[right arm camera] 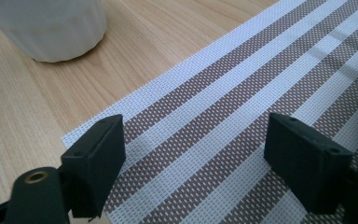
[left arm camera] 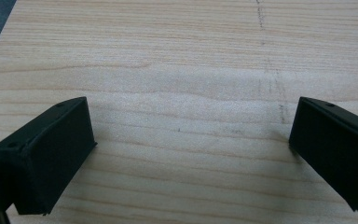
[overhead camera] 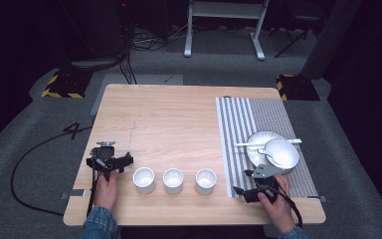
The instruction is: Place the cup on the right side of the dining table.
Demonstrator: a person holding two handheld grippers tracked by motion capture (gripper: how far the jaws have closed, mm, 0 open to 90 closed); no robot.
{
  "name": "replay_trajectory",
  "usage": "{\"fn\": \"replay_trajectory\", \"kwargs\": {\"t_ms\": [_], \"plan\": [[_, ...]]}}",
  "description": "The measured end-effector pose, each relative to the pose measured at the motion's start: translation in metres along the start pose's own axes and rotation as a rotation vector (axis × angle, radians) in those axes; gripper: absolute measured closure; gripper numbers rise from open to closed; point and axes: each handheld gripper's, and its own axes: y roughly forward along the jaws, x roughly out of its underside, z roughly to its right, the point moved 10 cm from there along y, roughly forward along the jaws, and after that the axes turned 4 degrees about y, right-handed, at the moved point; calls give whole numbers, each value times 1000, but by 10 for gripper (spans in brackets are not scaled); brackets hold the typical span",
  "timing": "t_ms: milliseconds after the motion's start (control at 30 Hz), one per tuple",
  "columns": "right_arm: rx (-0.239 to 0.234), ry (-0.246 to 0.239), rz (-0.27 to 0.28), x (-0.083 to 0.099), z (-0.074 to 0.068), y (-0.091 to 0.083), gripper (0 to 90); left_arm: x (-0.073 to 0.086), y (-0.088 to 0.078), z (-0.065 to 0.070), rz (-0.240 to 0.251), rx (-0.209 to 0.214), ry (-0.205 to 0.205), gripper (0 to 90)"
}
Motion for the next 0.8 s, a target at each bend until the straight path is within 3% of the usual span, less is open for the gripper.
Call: {"fn": "replay_trajectory", "kwargs": {"t_ms": [67, 133, 200, 800], "plan": [[1, 0, 0, 0, 0, 0, 197, 0, 0, 0, 0, 0, 0, 2], [40, 25, -12, 1, 4, 2, 90, 0, 0, 0, 0, 0, 0, 2], [55, 49, -28, 1, 6, 4, 54, 0, 0, 0, -1, 0, -2, 2], [57, 49, -32, 1, 7, 4, 46, 0, 0, 0, -1, 0, -3, 2]]}}
